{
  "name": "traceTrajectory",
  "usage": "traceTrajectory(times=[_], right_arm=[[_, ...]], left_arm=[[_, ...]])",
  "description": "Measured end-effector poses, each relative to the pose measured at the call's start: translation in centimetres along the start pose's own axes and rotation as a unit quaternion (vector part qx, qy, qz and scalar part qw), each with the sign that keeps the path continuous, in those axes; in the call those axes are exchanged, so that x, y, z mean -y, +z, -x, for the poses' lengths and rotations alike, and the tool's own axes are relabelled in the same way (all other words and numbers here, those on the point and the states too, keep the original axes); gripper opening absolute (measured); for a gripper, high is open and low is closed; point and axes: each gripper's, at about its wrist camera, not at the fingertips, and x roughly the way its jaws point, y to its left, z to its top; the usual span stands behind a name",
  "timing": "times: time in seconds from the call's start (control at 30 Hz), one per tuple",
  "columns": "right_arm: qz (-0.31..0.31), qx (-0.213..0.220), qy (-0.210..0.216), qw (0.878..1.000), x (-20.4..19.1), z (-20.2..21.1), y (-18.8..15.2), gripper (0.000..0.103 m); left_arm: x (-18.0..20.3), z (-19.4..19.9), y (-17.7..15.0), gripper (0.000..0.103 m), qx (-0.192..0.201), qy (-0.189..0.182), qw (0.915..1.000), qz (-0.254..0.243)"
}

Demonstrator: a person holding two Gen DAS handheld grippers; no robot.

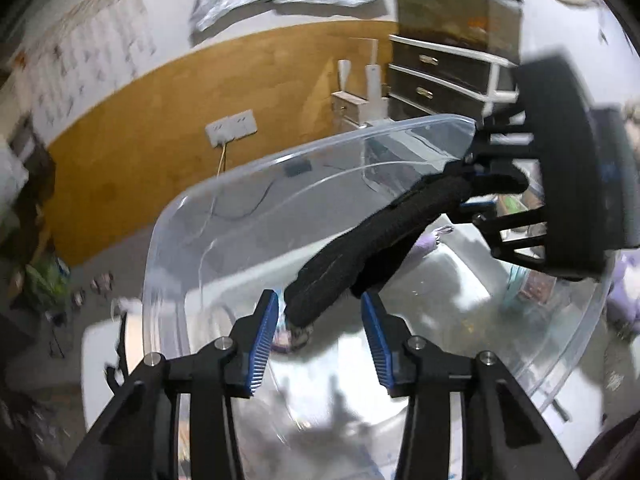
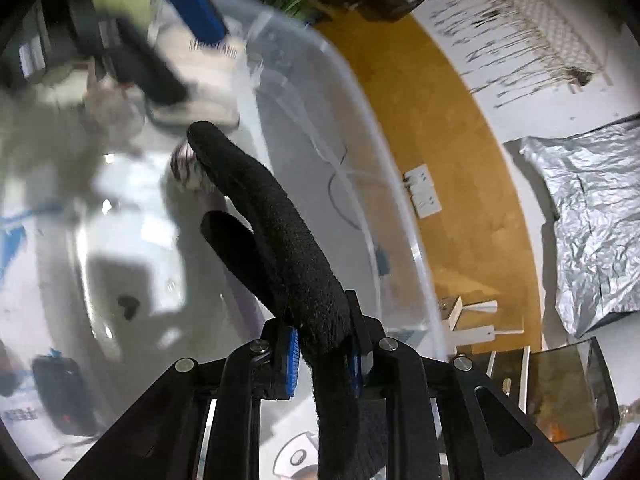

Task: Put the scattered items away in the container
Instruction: 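Carry the glove over the clear bin with the right gripper, then lower the glove into the bin and open the right gripper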

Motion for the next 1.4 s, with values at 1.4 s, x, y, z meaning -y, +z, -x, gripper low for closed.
traceTrajectory(times=[1.4], right_arm=[[-0.15,-0.135,0.424,0.883,5.0,-6.1,1.9,0.053]], left_arm=[[-1.1,3.8,-3.7,0.044,0.037,-0.046,0.9897,0.131]])
